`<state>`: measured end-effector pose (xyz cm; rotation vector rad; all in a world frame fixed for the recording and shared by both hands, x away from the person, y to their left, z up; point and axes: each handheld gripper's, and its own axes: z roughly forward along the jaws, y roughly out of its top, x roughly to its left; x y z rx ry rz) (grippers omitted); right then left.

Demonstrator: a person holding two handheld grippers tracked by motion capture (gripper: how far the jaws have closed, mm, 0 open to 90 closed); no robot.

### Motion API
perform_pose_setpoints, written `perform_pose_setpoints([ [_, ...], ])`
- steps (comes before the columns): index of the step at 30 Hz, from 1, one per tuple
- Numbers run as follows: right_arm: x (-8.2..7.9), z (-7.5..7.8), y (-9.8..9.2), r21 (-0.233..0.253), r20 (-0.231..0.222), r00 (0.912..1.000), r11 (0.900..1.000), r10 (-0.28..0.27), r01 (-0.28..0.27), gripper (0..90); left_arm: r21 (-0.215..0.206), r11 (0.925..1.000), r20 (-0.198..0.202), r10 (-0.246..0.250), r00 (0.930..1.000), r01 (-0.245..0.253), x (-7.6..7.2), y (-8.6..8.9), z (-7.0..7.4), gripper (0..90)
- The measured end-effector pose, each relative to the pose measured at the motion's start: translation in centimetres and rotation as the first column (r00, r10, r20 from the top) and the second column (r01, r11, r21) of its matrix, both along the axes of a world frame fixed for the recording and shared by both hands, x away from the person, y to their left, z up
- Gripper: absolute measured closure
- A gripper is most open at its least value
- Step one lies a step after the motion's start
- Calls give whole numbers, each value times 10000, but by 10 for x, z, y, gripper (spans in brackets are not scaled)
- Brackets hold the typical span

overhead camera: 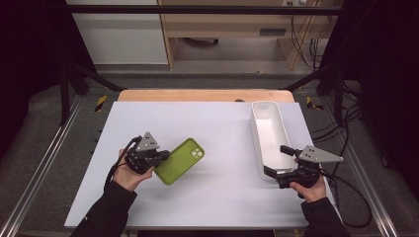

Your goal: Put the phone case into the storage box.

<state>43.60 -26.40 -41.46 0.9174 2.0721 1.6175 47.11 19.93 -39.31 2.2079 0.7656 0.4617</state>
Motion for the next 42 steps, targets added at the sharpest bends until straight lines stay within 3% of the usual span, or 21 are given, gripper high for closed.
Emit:
perform_pose_setpoints([
  [24,-3,4,25,-263,-275,9984,9984,503,-510,5,399,9942,349,-1011,9943,997,-22,-40,1,881],
  [42,-4,8,47,-525,-670,9946,9952,786,-822,5,778,9880,565,-1382,9888,1336,-33,-59,0,881],
])
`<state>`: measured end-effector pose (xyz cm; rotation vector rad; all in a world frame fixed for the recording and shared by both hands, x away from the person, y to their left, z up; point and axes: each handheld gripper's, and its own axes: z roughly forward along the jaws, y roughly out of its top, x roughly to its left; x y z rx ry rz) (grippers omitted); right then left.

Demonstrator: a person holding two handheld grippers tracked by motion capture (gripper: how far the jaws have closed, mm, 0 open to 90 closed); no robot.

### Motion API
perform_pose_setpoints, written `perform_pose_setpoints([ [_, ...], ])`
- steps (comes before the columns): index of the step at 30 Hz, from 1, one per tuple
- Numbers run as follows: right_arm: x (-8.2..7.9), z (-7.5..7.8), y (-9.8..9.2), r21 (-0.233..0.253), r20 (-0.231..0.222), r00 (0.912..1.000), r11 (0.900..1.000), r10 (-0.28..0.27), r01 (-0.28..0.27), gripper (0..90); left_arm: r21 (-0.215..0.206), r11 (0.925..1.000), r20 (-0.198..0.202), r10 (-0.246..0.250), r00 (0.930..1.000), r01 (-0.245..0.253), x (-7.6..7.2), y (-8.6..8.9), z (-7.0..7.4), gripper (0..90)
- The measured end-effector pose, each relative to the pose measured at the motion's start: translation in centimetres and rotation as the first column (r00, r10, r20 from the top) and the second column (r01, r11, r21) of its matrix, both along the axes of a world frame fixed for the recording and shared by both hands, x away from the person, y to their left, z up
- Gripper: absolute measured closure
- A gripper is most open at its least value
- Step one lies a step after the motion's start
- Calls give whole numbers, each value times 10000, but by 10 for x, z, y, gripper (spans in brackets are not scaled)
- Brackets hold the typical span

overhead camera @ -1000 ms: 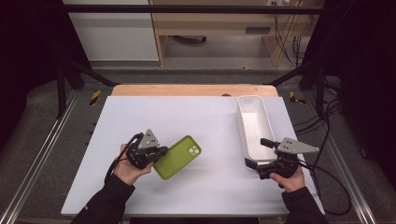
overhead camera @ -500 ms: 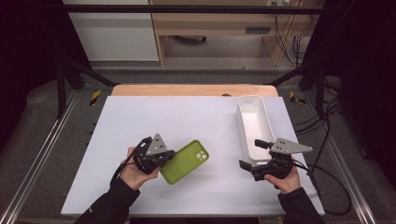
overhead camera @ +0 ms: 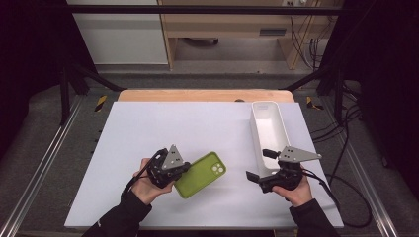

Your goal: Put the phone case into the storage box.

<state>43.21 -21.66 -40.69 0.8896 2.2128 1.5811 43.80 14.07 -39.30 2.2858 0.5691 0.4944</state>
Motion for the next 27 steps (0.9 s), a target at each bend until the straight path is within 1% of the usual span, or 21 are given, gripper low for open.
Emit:
perform_pose_setpoints([
  [3,0,1,3,-26,-85,10000,10000,36,-37,5,-30,10000,66,7,10000,-7,-2,-2,1,881],
  [9,0,3,9,-59,-82,9998,9999,155,-155,5,-50,10000,217,-63,9997,64,-6,-6,2,881],
  [12,0,4,13,-167,-126,9996,9996,237,-239,5,-62,9999,237,-94,9997,96,-7,-7,2,881],
  [20,1,6,20,-229,-203,9993,9992,321,-326,5,-47,9998,314,-203,9993,204,-8,-9,3,881],
  [25,2,9,25,-289,-242,9989,9988,400,-407,6,-55,9997,463,-246,9986,248,-11,-10,4,881],
  [27,3,10,27,-231,-291,9987,9988,416,-423,6,-35,9997,521,-259,9983,261,-11,-10,5,881],
])
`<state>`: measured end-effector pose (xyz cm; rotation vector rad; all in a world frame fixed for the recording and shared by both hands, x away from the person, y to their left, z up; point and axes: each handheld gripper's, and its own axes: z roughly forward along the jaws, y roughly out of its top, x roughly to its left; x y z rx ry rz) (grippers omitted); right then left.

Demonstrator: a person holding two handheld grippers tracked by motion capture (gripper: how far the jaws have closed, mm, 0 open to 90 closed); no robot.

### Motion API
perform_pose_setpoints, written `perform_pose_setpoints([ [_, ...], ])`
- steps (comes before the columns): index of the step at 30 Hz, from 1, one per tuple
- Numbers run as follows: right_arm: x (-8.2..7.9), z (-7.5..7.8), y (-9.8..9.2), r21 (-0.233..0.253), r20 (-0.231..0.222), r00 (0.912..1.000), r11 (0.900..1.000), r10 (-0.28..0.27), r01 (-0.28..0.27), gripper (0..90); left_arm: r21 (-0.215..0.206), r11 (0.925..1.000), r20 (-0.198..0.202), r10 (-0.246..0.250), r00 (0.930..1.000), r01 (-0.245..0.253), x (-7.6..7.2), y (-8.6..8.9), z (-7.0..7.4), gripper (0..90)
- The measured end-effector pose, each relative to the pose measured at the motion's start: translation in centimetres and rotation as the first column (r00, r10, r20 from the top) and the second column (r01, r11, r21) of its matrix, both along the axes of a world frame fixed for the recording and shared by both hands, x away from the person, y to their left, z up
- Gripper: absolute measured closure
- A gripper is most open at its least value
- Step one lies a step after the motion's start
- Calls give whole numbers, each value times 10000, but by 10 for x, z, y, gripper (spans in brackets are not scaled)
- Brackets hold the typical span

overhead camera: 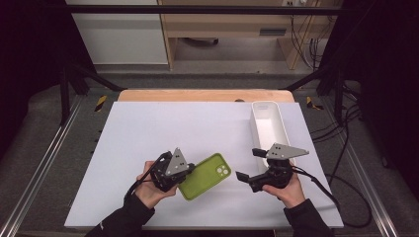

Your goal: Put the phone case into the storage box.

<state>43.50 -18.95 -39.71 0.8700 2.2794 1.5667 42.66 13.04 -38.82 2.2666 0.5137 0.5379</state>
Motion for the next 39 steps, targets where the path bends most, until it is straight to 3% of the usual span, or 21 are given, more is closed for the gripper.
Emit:
perform_pose_setpoints([
  [25,15,12,35,-474,-381,9985,9980,389,-407,14,-33,10000,184,-63,9998,64,-2,-1,2,881],
  [39,28,14,46,-621,-631,9977,9976,267,-307,22,-42,10000,248,-79,9997,80,-1,-1,2,881],
])
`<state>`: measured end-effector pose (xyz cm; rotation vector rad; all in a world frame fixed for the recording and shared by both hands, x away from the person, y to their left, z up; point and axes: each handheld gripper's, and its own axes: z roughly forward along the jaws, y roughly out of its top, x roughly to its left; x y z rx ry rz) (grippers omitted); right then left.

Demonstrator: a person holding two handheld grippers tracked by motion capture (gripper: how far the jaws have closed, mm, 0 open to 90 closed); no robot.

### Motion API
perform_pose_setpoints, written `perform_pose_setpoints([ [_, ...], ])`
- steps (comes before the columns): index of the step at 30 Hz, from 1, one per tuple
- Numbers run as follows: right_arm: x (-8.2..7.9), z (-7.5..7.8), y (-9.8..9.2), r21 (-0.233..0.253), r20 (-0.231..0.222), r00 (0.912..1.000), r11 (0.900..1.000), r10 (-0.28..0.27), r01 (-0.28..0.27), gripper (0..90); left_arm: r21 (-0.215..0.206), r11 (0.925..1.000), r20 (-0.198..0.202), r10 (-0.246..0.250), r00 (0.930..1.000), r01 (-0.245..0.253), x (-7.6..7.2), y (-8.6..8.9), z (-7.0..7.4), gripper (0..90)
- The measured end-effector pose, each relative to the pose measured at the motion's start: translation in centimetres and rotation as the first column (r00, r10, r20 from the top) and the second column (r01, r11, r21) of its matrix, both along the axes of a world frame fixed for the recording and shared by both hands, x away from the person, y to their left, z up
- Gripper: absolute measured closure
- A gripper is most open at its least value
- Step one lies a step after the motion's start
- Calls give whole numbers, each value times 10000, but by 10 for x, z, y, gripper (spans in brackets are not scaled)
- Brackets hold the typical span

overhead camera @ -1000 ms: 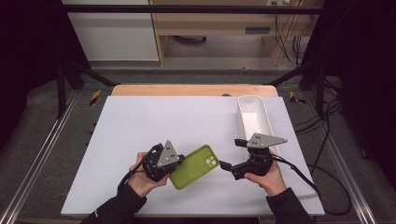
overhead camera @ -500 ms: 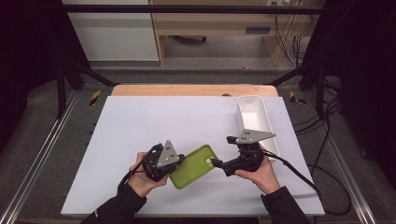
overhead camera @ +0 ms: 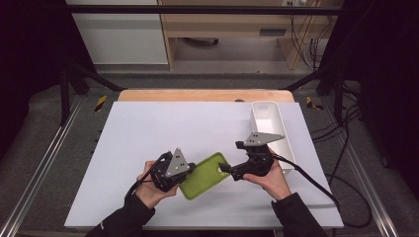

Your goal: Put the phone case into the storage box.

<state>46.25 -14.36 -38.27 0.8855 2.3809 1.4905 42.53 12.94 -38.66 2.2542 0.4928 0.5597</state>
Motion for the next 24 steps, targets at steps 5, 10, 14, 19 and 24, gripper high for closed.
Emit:
perform_pose_setpoints([
  [5,6,-2,4,-54,-238,9997,10000,-61,60,25,-24,10000,47,-5,10000,5,0,0,0,881],
  [10,10,-4,7,-73,-538,9986,10000,13,-17,36,-59,10000,97,-14,10000,14,0,0,1,882],
  [14,11,-6,9,-71,-767,9970,9999,142,-148,44,-89,10000,109,-35,9999,36,-1,0,2,881],
  [19,11,-9,10,-224,-872,9960,9996,167,-187,74,-93,9999,186,-69,9998,71,-2,0,3,881],
  [24,11,-10,10,-274,-981,9950,9994,171,-198,122,-119,9999,218,-121,9997,123,-3,-1,3,881],
])
